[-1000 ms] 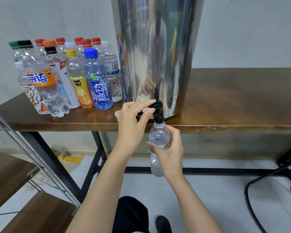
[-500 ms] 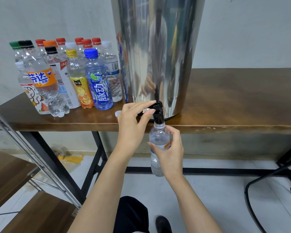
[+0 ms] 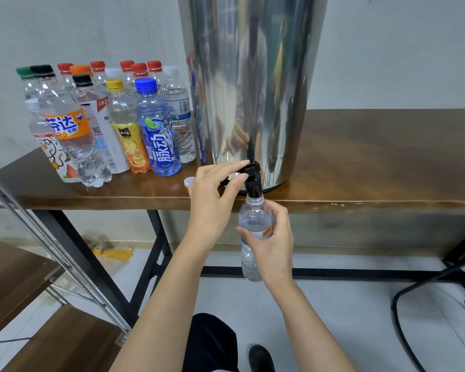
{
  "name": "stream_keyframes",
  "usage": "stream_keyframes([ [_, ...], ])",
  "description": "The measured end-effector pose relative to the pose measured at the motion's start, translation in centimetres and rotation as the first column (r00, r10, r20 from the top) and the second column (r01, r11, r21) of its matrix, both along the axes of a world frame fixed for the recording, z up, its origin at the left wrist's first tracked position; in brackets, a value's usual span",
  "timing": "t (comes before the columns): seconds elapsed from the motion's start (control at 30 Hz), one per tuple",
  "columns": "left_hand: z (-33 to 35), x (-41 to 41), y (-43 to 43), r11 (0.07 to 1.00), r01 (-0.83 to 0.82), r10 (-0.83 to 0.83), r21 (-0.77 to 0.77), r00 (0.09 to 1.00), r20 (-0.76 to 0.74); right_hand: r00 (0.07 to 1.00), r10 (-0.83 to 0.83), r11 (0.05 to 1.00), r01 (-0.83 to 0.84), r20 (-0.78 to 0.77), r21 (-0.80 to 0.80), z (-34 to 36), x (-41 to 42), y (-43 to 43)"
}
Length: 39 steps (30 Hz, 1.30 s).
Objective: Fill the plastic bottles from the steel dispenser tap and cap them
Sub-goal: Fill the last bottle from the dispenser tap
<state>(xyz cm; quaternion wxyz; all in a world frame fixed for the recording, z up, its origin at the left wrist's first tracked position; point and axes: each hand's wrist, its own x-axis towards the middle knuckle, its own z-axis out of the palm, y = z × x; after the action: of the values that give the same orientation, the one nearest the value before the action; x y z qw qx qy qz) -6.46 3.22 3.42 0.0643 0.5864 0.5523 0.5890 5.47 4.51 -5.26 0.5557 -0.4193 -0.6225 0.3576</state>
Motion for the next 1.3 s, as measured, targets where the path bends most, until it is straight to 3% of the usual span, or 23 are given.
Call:
stream_keyframes([
  [1.3,-0.04,0.04,-0.18,1.000,0.000,-0.001,-0.029,0.999,-0.034,1.000,-0.005,1.000,0.005,0.020,-0.011,0.06,0.04,-0.04],
])
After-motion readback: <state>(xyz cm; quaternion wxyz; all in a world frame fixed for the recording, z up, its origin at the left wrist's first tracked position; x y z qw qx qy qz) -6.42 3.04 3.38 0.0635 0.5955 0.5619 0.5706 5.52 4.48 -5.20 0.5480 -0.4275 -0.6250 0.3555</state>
